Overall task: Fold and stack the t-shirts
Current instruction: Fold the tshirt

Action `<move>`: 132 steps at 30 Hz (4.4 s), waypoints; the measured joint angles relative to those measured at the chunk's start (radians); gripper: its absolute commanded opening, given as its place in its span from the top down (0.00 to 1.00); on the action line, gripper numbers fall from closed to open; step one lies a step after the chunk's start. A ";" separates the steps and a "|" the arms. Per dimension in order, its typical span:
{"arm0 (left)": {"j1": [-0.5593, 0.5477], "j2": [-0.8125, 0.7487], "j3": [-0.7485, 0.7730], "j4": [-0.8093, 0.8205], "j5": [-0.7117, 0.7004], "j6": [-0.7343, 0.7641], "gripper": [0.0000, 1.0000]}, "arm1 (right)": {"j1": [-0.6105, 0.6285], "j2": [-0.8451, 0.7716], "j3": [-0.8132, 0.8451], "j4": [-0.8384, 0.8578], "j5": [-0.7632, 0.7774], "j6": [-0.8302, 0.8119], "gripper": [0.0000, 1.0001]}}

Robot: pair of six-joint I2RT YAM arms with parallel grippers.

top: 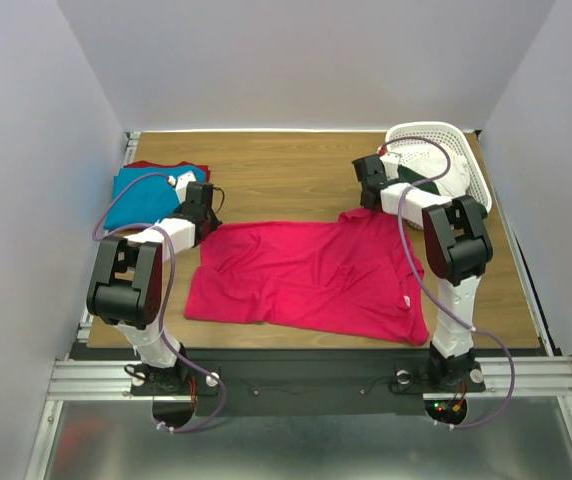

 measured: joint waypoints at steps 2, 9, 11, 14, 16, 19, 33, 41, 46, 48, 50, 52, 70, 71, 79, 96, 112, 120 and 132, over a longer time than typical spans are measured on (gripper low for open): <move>0.001 0.000 0.000 -0.001 0.000 0.001 1.00 | 0.000 -0.002 0.000 0.000 0.000 -0.002 0.93; 0.006 -0.005 0.000 -0.005 -0.002 0.007 1.00 | -0.001 -0.114 -0.101 -0.019 -0.029 -0.024 0.91; 0.006 -0.009 0.000 -0.006 -0.001 0.009 1.00 | -0.001 -0.167 -0.134 -0.022 -0.048 -0.032 0.91; 0.006 -0.016 0.000 -0.009 -0.001 0.013 1.00 | -0.001 -0.243 -0.188 -0.028 -0.077 -0.041 0.94; 0.006 -0.024 0.000 -0.011 -0.002 0.014 1.00 | 0.001 -0.274 -0.219 -0.032 -0.098 -0.042 0.95; 0.007 -0.040 0.000 -0.011 -0.003 0.014 1.00 | 0.007 -0.309 -0.261 -0.051 -0.125 -0.041 0.99; 0.012 -0.145 -0.027 -0.009 -0.043 0.011 1.00 | 0.093 -0.595 -0.406 -0.227 -0.203 -0.032 1.00; 0.012 -0.163 -0.066 -0.012 -0.073 0.011 1.00 | 0.138 -0.676 -0.445 -0.372 -0.243 0.011 1.00; 0.012 -0.195 -0.085 -0.018 -0.099 0.011 1.00 | 0.166 -0.736 -0.445 -0.444 -0.269 0.039 1.00; 0.012 -0.218 -0.098 -0.017 -0.107 0.010 1.00 | 0.177 -0.758 -0.444 -0.474 -0.277 0.051 1.00; 0.012 -0.240 -0.113 -0.018 -0.115 0.007 1.00 | 0.185 -0.768 -0.444 -0.502 -0.282 0.061 1.00; 0.012 -0.259 -0.129 -0.019 -0.122 0.003 1.00 | 0.191 -0.777 -0.444 -0.525 -0.284 0.070 1.00; -0.012 -0.430 -0.235 -0.086 -0.154 -0.074 1.00 | 0.238 -0.841 -0.448 -0.668 -0.286 0.116 1.00; -0.016 -0.440 -0.238 -0.086 -0.156 -0.077 1.00 | 0.240 -0.845 -0.451 -0.669 -0.286 0.117 1.00; -0.039 -0.476 -0.277 -0.149 -0.153 -0.118 1.00 | 0.271 -0.875 -0.476 -0.711 -0.288 0.136 1.00; -0.051 -0.814 -0.317 -0.293 -0.146 -0.207 0.20 | 0.322 -0.908 -0.476 -0.769 -0.280 0.163 0.14; -0.397 -0.217 -0.163 0.000 -0.036 -0.226 0.10 | 0.288 -0.687 -0.496 -0.531 -0.152 0.161 0.16; -0.409 -0.046 -0.125 0.139 0.016 -0.229 0.07 | 0.096 -0.702 -0.540 -0.408 -0.150 0.135 0.21; -0.407 -0.006 -0.116 0.215 0.018 -0.229 0.05 | -0.034 -0.702 -0.600 -0.277 -0.213 0.106 0.42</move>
